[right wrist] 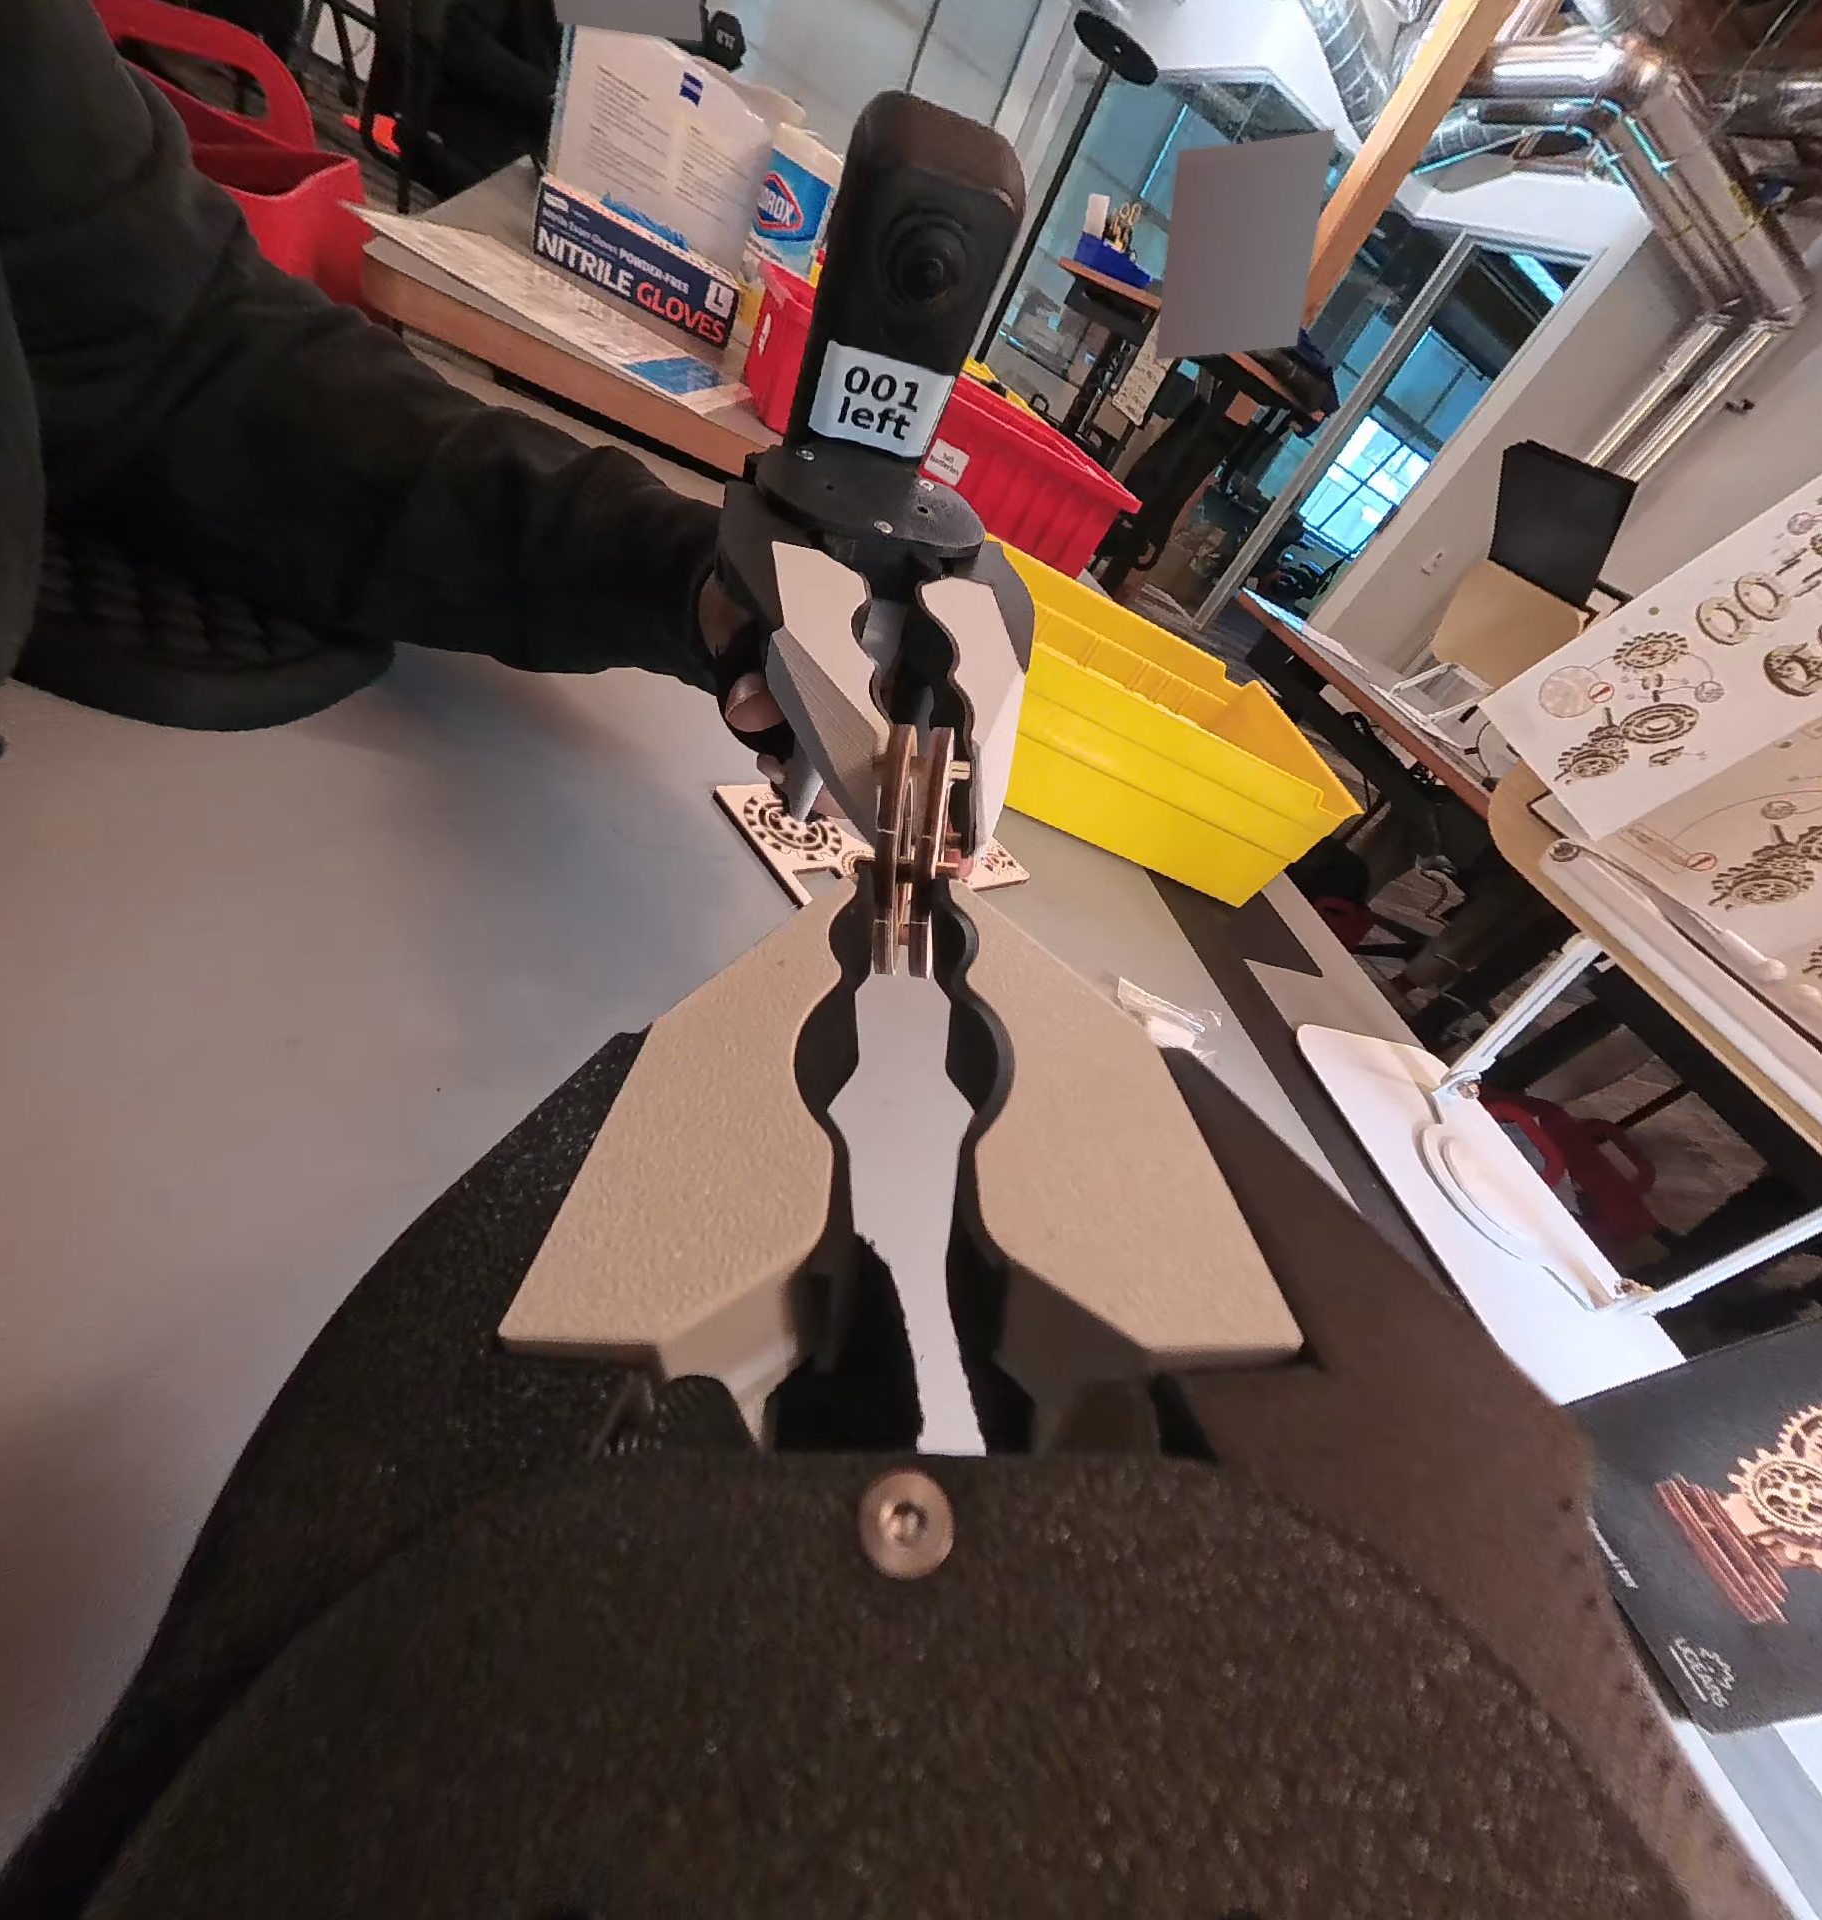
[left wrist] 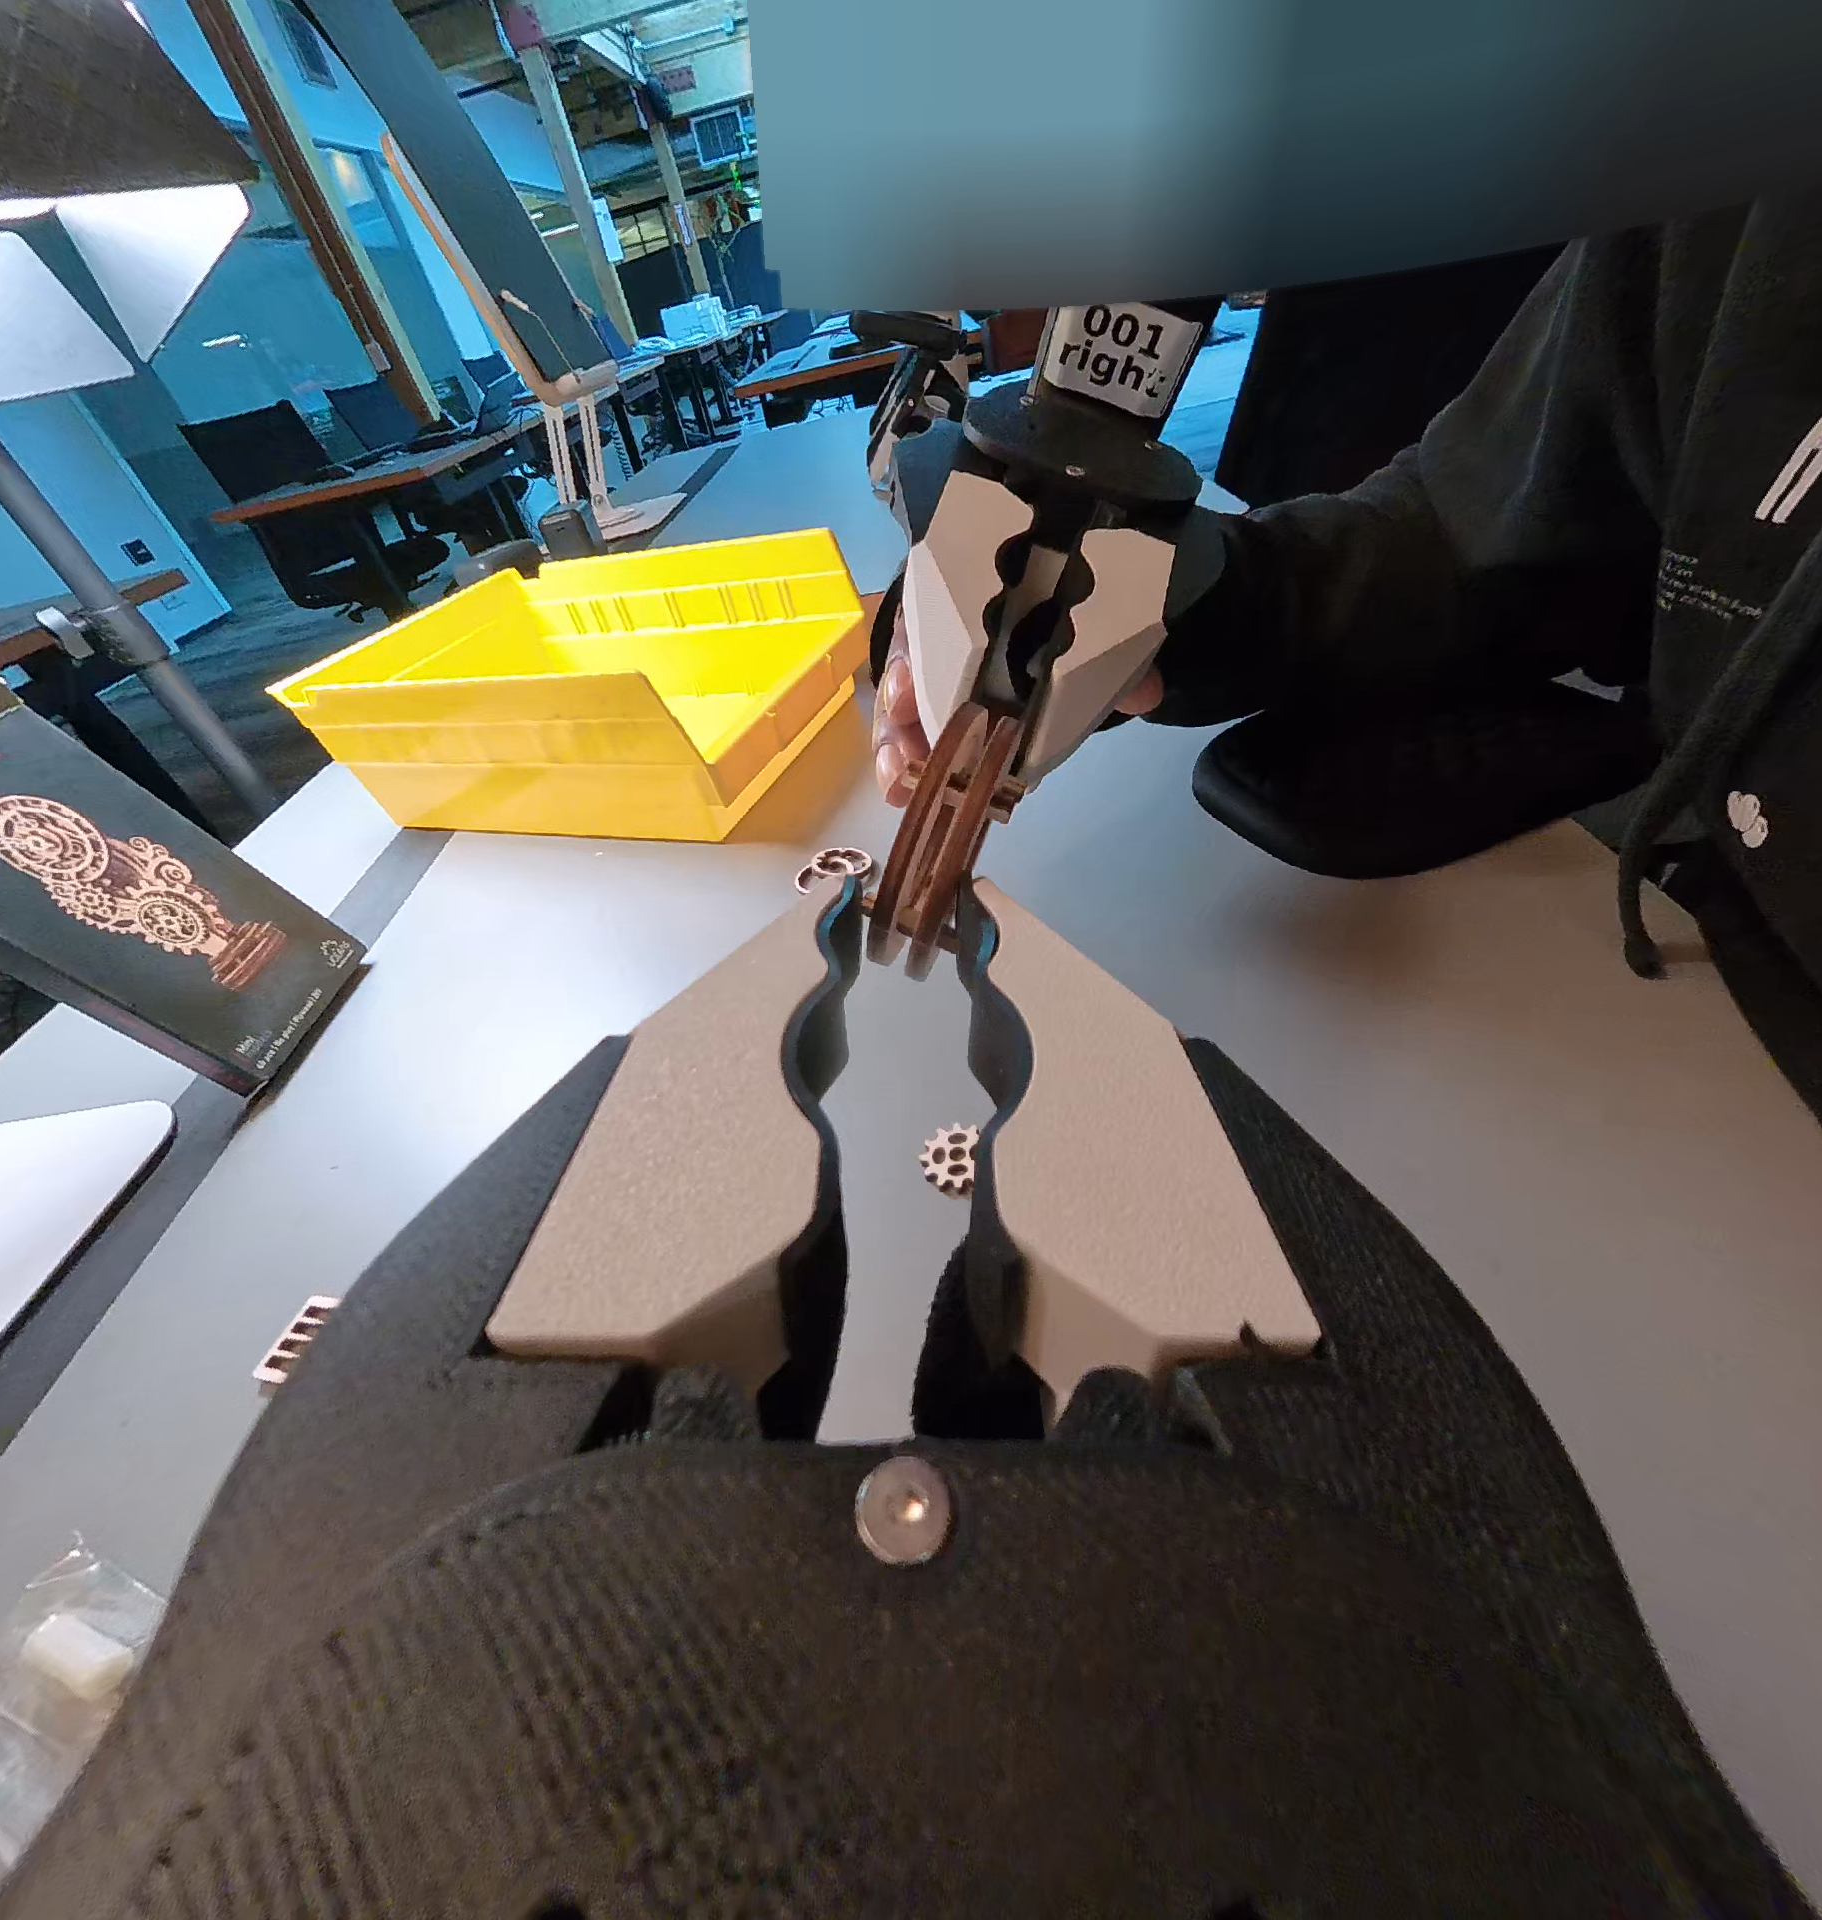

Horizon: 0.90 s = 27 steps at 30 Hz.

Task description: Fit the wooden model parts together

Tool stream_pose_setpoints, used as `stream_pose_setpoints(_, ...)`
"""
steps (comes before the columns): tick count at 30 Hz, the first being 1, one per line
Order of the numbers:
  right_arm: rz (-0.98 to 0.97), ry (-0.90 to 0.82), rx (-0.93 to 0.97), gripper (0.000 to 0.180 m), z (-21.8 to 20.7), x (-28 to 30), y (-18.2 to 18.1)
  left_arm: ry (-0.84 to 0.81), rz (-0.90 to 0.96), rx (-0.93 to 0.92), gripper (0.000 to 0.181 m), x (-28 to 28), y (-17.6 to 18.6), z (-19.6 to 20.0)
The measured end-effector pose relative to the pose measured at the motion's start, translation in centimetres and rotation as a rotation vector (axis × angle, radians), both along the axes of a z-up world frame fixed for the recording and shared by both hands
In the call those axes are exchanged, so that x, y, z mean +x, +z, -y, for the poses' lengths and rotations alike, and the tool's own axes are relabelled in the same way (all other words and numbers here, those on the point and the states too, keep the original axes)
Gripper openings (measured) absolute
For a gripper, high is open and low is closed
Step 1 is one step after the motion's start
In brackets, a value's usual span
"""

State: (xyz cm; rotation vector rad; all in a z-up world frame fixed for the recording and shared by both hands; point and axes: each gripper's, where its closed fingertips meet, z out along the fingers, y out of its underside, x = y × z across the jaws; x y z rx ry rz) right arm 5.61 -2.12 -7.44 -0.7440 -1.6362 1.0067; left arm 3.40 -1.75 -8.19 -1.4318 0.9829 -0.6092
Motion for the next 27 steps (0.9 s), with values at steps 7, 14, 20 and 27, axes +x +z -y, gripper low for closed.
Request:
stream_pose_setpoints(7,-0.013,0.005,0.035,0.008,0.1,0.1,0.0,0.007,-0.040,0.063,0.015,0.1,0.3,0.1)
stream_pose_setpoints(14,-0.027,-0.023,0.053,0.009,-0.2,0.0,0.0,0.047,-0.108,0.184,0.015,0.0,0.5,-0.1)
stream_pose_setpoints(20,-0.034,-0.034,0.012,0.022,-0.2,0.1,1.1,0.136,-0.303,0.329,0.015,0.0,-0.5,-1.1)
stream_pose_setpoints(27,0.078,-0.102,0.089,0.012,-0.8,-1.0,-1.8,0.169,-0.423,0.368,0.015,0.4,-1.3,-1.5)
